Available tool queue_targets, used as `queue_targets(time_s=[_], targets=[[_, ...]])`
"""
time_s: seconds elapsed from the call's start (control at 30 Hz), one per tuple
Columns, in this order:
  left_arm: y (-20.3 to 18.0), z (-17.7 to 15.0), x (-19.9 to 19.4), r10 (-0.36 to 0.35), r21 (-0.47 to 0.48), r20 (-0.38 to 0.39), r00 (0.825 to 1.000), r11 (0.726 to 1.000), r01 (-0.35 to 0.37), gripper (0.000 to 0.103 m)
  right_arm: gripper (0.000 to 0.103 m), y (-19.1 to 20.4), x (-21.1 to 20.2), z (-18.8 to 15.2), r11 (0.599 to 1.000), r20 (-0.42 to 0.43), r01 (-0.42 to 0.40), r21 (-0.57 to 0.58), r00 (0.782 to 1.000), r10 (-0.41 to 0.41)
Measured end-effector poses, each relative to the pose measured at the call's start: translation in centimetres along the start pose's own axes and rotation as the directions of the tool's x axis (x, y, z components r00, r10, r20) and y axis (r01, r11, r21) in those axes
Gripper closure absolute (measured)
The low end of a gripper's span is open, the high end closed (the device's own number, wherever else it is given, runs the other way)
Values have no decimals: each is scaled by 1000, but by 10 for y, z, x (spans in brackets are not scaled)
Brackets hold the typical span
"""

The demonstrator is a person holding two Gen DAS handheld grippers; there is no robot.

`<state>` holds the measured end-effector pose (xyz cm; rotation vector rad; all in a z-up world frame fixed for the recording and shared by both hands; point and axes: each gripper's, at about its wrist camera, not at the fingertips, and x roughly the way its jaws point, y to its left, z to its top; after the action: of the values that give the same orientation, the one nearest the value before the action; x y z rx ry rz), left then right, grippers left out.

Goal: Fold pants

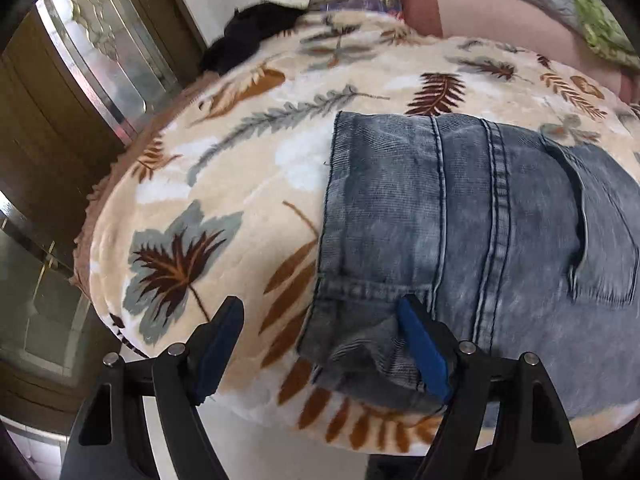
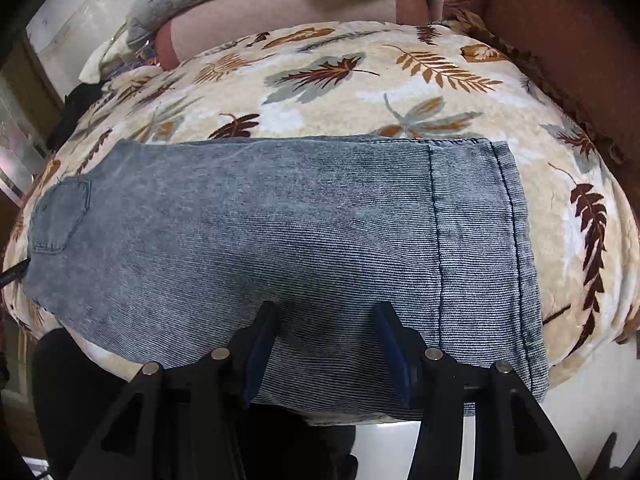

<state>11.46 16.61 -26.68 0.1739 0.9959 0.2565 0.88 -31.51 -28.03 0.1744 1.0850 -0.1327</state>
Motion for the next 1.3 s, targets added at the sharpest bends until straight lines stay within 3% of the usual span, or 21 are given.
queue_targets(time_s=[0.17, 0.33, 0.47, 0.6, 0.7, 0.83, 0.97, 1.17, 1.3], targets=[[-4, -22, -3, 41, 86, 21, 999, 995, -42, 23, 48, 2, 4, -1, 1000, 2, 11, -8, 1000, -11], [-2, -20, 0, 29, 71, -13, 999, 997, -28, 23, 46, 2, 3, -5, 1000, 22, 10, -21, 1000, -9], [-1, -16, -7, 36, 88, -29, 999, 996, -33, 24, 46, -11, -10, -6, 998, 42, -55, 39, 998, 53], [-3, -7, -38, -13, 35, 3, 1000, 999, 13, 24, 46, -41, -40, -8, 990, 127, -94, 102, 989, 81], [-31, -1, -74, -89, 88, 82, 993, 993, 81, 23, 46, -76, -65, -14, 980, 182, -101, 170, 981, 69], [-85, 1, -116, -196, 205, 158, 968, 965, 162, 23, 45, -121, -83, -29, 944, 222, -168, 285, 969, 106], [-139, -7, -135, -295, 316, 135, 946, 918, 241, 23, 45, -155, -90, -44, 903, 244, -211, 375, 962, 123], [-189, -23, -148, -345, 405, 74, 936, 868, 288, 23, 45, -182, -74, -58, 819, 280, -345, 459, 931, 235], [-207, -28, -156, -355, 449, 65, 933, 845, 290, 23, 45, -179, -57, -63, 788, 293, -402, 467, 911, 291]])
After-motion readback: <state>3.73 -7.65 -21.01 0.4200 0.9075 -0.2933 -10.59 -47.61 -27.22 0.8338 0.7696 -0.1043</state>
